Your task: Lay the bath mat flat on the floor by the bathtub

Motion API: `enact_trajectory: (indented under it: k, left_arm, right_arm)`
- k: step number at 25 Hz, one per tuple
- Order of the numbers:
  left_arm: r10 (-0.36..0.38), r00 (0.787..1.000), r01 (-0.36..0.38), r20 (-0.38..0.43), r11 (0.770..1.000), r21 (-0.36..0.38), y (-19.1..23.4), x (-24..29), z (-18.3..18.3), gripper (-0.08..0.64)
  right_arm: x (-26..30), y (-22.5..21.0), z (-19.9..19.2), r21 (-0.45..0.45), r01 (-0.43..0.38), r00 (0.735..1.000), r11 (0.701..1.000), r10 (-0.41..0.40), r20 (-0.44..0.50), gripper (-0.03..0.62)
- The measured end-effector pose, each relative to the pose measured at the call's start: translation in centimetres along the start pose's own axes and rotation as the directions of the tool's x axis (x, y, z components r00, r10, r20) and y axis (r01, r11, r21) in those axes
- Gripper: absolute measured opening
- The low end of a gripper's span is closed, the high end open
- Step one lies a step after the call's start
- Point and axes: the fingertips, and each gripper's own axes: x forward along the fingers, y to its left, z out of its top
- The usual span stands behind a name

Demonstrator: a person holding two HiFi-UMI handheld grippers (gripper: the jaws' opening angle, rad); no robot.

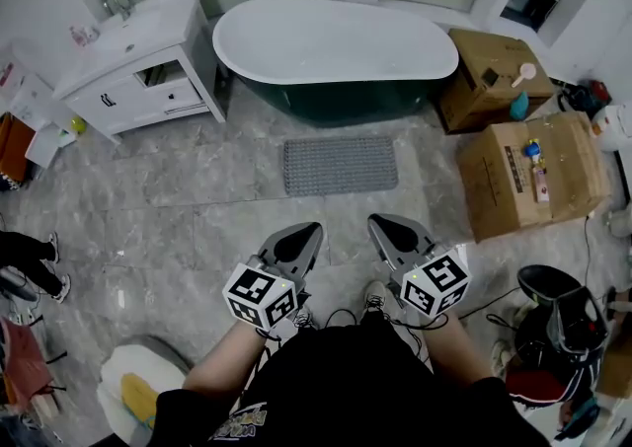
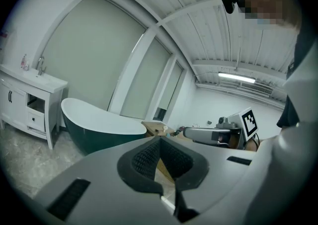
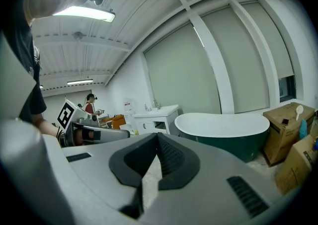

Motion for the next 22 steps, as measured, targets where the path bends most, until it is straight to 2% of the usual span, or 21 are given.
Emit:
enact_trajectory:
  k: [22]
  left_arm:
    - [0.007,1.0,-0.007,0.012,1.0,0.0,-2.3,0.7,-0.1,0.015]
  right_arm:
    - [-1.3,-0.6,0.0,0.006,-0.02,1.0,1.0,0.02,0.014,0.017]
